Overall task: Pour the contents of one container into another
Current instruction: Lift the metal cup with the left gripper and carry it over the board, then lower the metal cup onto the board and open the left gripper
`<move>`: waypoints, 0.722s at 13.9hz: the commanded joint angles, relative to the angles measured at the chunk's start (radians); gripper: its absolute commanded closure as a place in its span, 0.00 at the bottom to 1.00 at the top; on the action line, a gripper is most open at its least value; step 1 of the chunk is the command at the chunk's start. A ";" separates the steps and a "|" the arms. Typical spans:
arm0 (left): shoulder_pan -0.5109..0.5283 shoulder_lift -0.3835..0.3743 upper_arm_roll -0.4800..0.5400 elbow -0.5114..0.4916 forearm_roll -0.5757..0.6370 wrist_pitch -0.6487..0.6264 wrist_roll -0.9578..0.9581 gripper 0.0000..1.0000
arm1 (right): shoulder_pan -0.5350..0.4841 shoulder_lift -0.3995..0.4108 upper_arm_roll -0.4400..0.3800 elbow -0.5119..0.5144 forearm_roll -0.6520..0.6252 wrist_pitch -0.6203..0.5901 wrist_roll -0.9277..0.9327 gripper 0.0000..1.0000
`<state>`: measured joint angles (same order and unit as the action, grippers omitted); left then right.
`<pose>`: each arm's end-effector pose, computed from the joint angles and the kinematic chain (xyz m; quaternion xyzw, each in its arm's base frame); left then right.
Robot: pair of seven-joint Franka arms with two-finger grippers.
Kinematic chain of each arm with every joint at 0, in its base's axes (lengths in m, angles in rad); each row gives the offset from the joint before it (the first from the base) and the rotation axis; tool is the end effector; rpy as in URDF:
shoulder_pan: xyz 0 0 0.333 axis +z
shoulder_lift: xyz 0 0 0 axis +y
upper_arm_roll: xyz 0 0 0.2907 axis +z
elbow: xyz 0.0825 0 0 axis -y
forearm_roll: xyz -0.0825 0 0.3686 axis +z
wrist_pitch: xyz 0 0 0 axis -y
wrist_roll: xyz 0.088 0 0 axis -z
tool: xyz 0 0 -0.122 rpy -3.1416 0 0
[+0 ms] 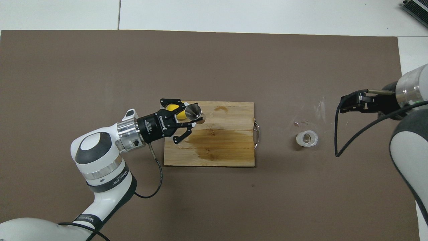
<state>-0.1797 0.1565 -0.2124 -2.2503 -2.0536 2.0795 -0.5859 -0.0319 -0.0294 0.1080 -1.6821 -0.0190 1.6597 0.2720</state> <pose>0.4857 -0.2612 0.3116 0.4453 0.5767 -0.3994 0.5563 0.5355 0.0393 0.5566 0.9952 -0.0970 0.0053 0.0103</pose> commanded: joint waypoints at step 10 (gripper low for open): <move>-0.155 0.037 0.016 -0.071 -0.263 0.099 0.253 1.00 | -0.013 -0.011 0.004 -0.011 0.018 0.005 -0.027 0.00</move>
<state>-0.3159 0.1856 -0.2105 -2.3141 -2.2855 2.1764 -0.3679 -0.0319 -0.0294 0.1080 -1.6821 -0.0190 1.6597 0.2720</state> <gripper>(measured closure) 0.568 0.000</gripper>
